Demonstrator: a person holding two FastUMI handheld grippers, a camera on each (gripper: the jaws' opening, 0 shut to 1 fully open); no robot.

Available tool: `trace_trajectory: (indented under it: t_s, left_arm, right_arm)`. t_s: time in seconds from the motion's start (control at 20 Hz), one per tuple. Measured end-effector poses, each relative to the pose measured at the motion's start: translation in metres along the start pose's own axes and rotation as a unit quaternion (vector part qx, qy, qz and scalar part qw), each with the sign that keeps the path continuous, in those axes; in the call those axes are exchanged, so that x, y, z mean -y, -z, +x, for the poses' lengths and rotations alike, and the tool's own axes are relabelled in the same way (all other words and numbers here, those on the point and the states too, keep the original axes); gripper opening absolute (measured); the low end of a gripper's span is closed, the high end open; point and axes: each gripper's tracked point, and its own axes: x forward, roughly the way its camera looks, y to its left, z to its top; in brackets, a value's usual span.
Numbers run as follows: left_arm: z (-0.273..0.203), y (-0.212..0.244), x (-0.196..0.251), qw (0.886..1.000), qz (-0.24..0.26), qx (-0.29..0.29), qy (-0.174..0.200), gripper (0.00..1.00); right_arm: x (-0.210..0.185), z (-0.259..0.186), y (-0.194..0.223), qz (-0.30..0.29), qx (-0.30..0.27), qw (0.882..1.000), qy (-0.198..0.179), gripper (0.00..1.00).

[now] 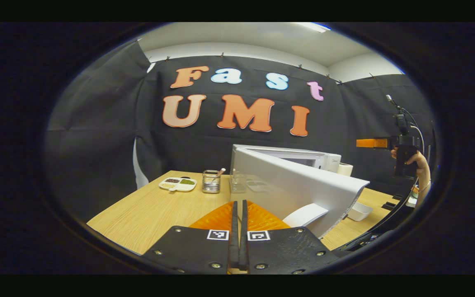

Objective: Open the microwave oven with the left hand, put the food in, and close the microwave oven.

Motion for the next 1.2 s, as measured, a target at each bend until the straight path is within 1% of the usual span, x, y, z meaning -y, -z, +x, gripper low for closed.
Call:
trace_trajectory:
  t_s: [0.15, 0.25, 0.3, 0.45, 0.65, 0.85, 0.9, 1.2]
  left_arm:
    - [0.01, 0.001, 0.037, 0.999, 0.006, -0.002, 0.035, 0.0]
    - [0.018, 0.002, 0.054, 0.999, 0.012, -0.006, 0.048, 0.0]
    - [0.021, 0.003, 0.064, 0.998, 0.011, -0.009, 0.055, 0.01]
    - [0.033, 0.007, 0.088, 0.997, 0.004, -0.015, 0.075, 0.0]
    - [0.053, 0.01, 0.108, 0.996, -0.01, -0.024, 0.089, 0.0]
    - [0.072, 0.008, 0.125, 0.994, -0.028, -0.028, 0.1, 0.0]
    - [0.078, 0.008, 0.13, 0.994, -0.028, -0.029, 0.103, 0.02]
    - [0.117, 0.006, 0.166, 0.993, -0.009, -0.03, 0.115, 0.01]
  right_arm:
    - [0.02, -0.009, -0.005, 0.003, 0.005, 1.0, 0.009, 0.95]
    - [0.033, -0.013, -0.006, 0.003, 0.006, 1.0, 0.016, 0.95]
    - [0.039, -0.015, -0.008, 0.001, 0.007, 1.0, 0.019, 0.95]
    - [0.061, -0.021, -0.011, -0.008, 0.009, 0.999, 0.034, 0.95]
    - [0.086, -0.029, -0.017, -0.019, 0.013, 0.999, 0.049, 0.95]
    - [0.105, -0.031, -0.021, -0.013, 0.006, 0.998, 0.056, 0.95]
    - [0.111, -0.032, -0.021, -0.012, 0.005, 0.998, 0.058, 0.95]
    - [0.134, -0.034, -0.029, -0.01, 0.006, 0.998, 0.068, 0.95]
